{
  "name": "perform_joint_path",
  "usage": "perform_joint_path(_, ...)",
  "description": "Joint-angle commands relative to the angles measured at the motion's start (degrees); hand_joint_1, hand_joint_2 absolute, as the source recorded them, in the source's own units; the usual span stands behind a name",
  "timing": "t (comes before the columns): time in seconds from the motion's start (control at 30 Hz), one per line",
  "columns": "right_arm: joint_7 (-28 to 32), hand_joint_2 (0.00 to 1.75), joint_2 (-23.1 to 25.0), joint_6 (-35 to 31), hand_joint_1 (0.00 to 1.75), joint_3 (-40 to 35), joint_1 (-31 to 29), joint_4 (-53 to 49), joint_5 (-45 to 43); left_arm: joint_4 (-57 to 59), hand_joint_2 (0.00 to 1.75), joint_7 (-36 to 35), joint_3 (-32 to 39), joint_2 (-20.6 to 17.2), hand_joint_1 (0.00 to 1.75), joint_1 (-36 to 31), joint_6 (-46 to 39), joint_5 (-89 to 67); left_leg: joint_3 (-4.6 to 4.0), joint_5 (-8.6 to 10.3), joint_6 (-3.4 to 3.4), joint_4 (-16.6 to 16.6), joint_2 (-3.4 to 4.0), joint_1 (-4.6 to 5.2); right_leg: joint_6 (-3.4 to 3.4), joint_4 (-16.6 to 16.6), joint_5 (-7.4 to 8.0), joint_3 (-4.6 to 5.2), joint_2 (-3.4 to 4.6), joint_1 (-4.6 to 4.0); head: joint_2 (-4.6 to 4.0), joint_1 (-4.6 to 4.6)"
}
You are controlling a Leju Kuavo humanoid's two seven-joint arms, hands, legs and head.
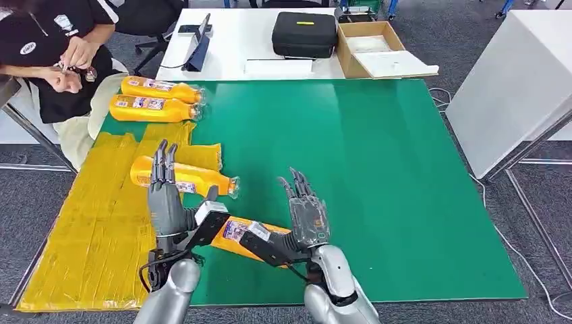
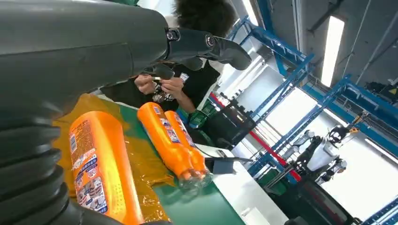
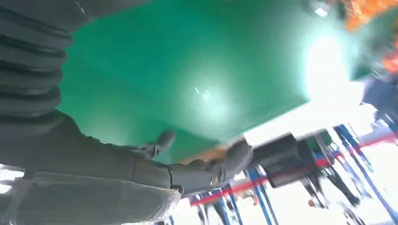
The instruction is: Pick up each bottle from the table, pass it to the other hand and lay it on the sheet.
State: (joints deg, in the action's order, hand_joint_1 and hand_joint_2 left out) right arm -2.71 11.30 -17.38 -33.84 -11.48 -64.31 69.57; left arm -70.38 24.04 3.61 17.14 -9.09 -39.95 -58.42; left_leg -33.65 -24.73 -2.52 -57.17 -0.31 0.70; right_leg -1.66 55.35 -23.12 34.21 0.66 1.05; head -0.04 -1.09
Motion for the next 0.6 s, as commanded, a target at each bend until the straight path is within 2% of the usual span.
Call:
perform_joint_path(0.03, 0.48, 1.75, -3.20, 0.69, 0.00, -6.50, 1.92, -10.12, 3.43, 0.75, 1.75, 0.12, -0.44, -0.90, 0.00, -0.16, -0.05, 0.27, 0.05, -0.03, 0.11, 0.02, 0.02, -0.03, 0.06, -0.04, -0.02, -0.08, -0.03, -0.03, 0.00, 0.00)
perform_joint_path(0.13, 0.60, 1.75, -2.96, 3.77, 0.00, -8.55, 1.21, -9.93, 3.23, 0.63, 1.75, -0.19, -0.53, -0.76, 0.00, -0.12, -0.05, 0.08, 0.05, -0.03, 0.11, 0.02, 0.02, -0.01, 0.06, -0.03, -0.02, -0.09, -0.03, -0.02, 0.02, 0.02)
perform_joint_path(0.3, 0.57, 1.75, -2.76, 4.31, 0.00, -9.03, 0.74, -9.05, 3.30, 0.63, 1.75, -0.33, -0.69, -0.81, 0.00, -0.21, -0.05, 0.11, 0.08, -0.02, 0.11, 0.04, -0.02, 0.00, 0.07, -0.04, -0.03, -0.12, -0.07, -0.02, 0.00, 0.00)
perform_joint_path(0.4, -1.23, 1.75, -1.93, 9.91, 0.00, -11.82, -1.82, -3.39, 4.77, 0.20, 1.75, 0.19, -0.97, -0.86, 0.00, -0.40, -0.05, 1.14, 0.24, -0.09, 0.23, 0.04, 0.03, -0.05, 0.14, -0.08, -0.06, -0.27, -0.04, -0.08, 0.00, 0.00)
perform_joint_path(0.6, -1.50, 1.75, 0.40, 10.36, 0.00, -12.61, -5.04, 5.25, 3.91, -0.10, 1.75, 0.30, -1.31, -0.77, 0.00, -0.48, -0.05, 1.28, 0.17, -0.04, 0.19, 0.06, 0.04, -0.04, 0.11, -0.07, -0.03, -0.23, -0.04, -0.05, 0.00, 0.00)
